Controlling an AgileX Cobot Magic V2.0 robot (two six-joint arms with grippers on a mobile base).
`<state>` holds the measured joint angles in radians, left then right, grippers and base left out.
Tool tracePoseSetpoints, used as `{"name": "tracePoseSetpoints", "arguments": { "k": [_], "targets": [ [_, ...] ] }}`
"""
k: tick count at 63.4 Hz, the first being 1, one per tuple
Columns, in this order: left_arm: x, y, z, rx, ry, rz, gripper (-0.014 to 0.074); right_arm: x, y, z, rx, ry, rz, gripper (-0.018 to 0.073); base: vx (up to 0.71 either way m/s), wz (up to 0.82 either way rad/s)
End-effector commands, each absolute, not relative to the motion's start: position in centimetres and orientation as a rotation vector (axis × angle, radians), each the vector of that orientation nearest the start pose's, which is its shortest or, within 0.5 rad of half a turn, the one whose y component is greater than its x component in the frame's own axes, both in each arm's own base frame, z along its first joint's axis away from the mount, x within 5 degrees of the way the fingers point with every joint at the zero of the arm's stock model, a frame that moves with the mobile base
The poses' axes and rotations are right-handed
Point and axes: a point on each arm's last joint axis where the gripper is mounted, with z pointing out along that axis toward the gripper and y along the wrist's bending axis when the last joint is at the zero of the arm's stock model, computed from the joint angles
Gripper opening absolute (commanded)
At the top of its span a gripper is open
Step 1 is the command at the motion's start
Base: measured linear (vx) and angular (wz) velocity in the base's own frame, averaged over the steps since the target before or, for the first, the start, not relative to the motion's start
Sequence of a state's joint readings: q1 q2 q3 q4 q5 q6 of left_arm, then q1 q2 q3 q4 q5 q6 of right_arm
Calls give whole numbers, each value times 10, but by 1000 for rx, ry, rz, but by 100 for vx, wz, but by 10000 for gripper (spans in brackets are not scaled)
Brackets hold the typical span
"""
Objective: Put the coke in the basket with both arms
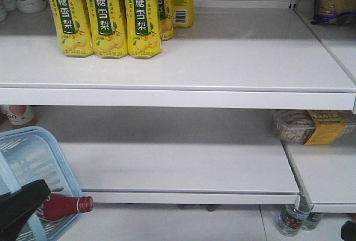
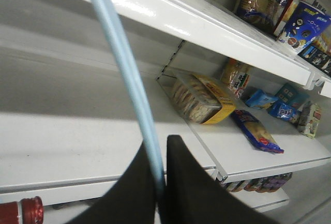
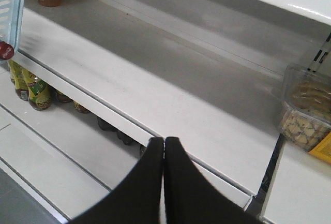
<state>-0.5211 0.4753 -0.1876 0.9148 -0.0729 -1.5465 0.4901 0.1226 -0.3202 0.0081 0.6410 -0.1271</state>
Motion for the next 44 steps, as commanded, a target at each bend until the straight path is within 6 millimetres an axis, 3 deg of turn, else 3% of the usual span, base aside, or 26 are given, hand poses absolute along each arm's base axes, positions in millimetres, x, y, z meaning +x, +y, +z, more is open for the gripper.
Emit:
{"name": "tracePoseSetpoints", "arguments": {
  "k": [1, 13, 26, 44],
  "targets": [
    [88, -63, 263, 57, 1705, -920, -5, 40, 21, 271, -559, 1755, 250, -6, 0, 0],
    [91, -59, 266, 71, 1648, -839, -5, 40, 21, 271, -559, 1755, 250, -6, 0, 0],
    [92, -57, 267, 237, 1599, -654, -5, 40, 21, 271, -559, 1755, 250, -6, 0, 0],
    [93, -55, 264, 210, 1634, -627, -5, 40, 21, 271, -559, 1755, 250, -6, 0, 0]
  ]
}}
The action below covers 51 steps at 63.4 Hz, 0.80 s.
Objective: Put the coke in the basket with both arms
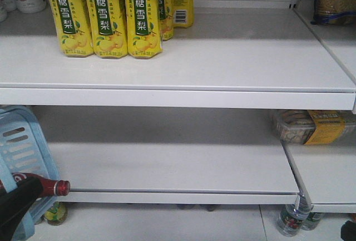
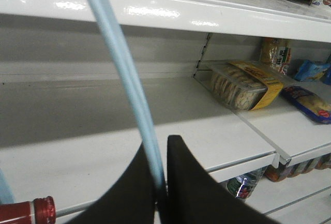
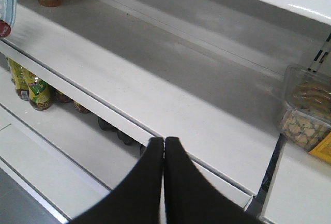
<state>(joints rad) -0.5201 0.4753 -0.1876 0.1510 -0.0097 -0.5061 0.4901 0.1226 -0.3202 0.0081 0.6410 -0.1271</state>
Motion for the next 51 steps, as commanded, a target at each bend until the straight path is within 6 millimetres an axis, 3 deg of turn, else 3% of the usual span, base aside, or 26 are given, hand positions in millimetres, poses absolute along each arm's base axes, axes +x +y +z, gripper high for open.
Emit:
{"name": "tracePoseSetpoints", "arguments": {
  "k": [1, 11, 26, 51],
  "targets": [
    [93, -54, 263, 208, 1641, -624, -5, 40, 21, 271, -559, 1755, 250, -6, 0, 0],
    [86, -50, 256, 181, 1619, -635, -5, 40, 21, 271, -559, 1756, 250, -6, 0, 0],
    [67, -37, 224, 131, 1509, -678, -5, 40, 21, 271, -559, 1756, 250, -6, 0, 0],
    [54, -29, 206, 125, 1482, -657, -5, 40, 21, 271, -559, 1756, 250, -6, 0, 0]
  ]
}}
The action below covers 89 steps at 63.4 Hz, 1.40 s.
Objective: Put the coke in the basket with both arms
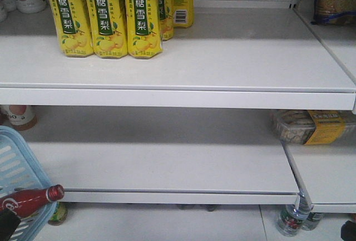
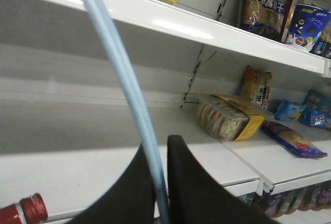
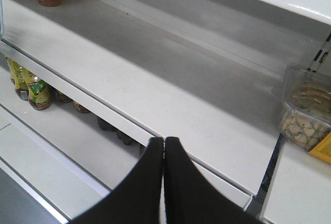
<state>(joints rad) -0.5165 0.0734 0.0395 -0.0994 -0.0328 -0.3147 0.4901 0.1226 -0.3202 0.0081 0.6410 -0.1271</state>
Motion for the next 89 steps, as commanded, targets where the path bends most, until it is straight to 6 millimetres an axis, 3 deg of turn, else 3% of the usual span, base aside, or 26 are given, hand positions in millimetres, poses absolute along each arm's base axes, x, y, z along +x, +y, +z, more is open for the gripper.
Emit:
{"name": "tracePoseSetpoints", "arguments": {
  "k": [1, 35, 67, 89],
  "targets": [
    [54, -28, 206, 121, 1485, -651, -5, 40, 21, 271, -559, 1756, 250, -6, 0, 0],
    [55, -12, 202, -77, 1487, -426, -5, 40, 21, 271, -559, 1755, 250, -6, 0, 0],
    [55, -7, 204, -24, 1462, -219, -5, 40, 21, 271, -559, 1755, 250, -6, 0, 0],
    [55, -7, 204, -63, 1460, -259, -5, 40, 21, 271, -559, 1755, 250, -6, 0, 0]
  ]
}}
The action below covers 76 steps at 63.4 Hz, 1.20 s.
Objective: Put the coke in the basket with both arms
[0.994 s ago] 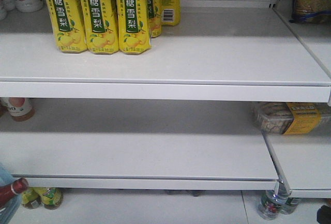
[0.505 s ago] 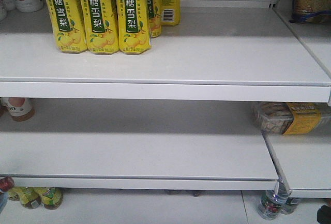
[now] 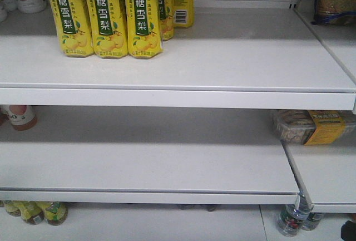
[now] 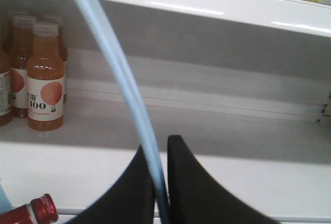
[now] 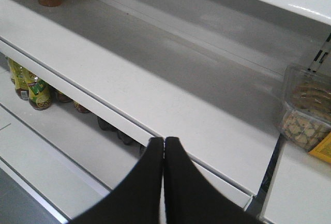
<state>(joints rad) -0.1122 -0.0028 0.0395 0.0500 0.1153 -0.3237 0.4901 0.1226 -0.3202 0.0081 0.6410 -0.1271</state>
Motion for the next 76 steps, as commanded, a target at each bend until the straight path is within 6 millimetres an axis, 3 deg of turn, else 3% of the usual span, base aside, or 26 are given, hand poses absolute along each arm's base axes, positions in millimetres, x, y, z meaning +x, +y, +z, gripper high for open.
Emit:
{"name": "tracePoseSetpoints", "arguments": {
  "k": [1, 76],
  "targets": [
    [55, -7, 204, -67, 1460, -264, -5, 40, 21, 271, -559, 1755, 250, -6, 0, 0],
    [55, -5, 204, -77, 1459, -220, -5, 40, 21, 271, -559, 1755, 250, -6, 0, 0]
  ]
}}
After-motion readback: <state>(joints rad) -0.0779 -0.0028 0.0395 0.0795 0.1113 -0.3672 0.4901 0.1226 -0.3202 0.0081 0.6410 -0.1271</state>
